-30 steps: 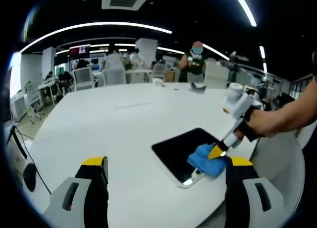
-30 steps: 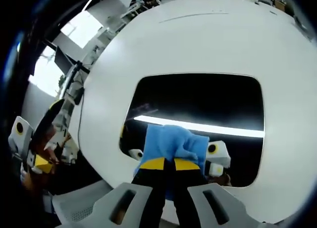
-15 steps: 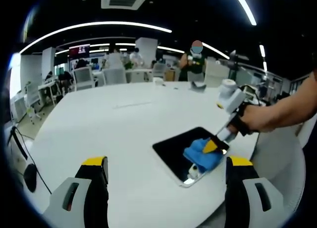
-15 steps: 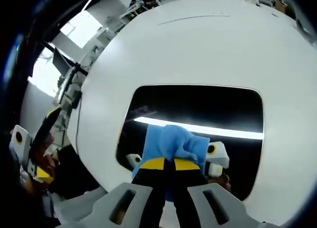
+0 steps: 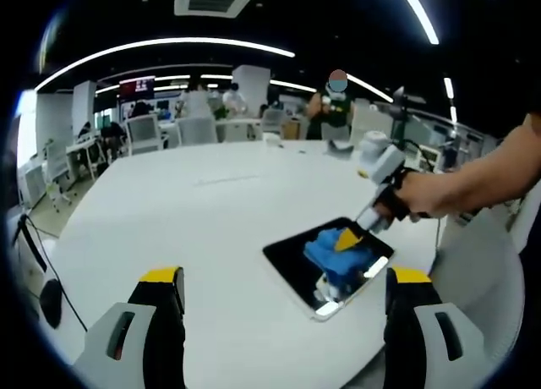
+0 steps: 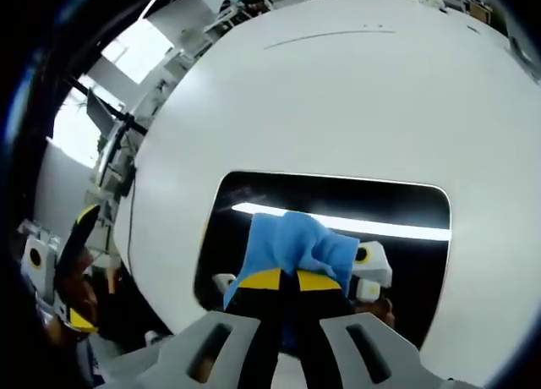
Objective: Wipe the mirror surface with the cleaning cloth until all visible marks leave the cleaned area.
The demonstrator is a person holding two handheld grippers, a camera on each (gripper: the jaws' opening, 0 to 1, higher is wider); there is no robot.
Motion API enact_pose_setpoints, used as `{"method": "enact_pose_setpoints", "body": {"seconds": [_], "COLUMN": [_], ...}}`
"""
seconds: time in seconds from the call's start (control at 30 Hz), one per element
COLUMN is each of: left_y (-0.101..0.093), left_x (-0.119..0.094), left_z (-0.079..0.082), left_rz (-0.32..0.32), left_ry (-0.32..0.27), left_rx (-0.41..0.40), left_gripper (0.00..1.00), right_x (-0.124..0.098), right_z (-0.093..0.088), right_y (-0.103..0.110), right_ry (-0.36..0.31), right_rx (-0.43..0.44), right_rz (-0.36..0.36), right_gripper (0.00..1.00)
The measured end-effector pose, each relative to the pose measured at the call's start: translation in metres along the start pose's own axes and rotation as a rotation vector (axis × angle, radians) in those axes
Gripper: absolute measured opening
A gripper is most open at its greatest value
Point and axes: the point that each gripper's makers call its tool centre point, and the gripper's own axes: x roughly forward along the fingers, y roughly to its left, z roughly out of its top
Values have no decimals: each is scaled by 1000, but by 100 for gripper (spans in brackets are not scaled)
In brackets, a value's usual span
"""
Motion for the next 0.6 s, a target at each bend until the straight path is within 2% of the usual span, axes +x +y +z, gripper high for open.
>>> {"method": "enact_pose_setpoints", "body": {"seconds": [0.17,0.37,0.6], "left_y": [1,-5,-14], "left_x": [0,0,7], "left_z": [2,2,-7], "left_rz": [17,22,19], "left_ry": [-5,3,34], "left_rx": [-11,-6,-1], "left_gripper": [99,99,99], "right_x": [2,8,11], "right_z": [10,25,36], "right_y": [-1,-5,-4], "right_ry": [-1,-5,-17], "right_rx": [-6,-13,8], "right_rz": [3,10,23], "right_gripper": [0,0,0]}}
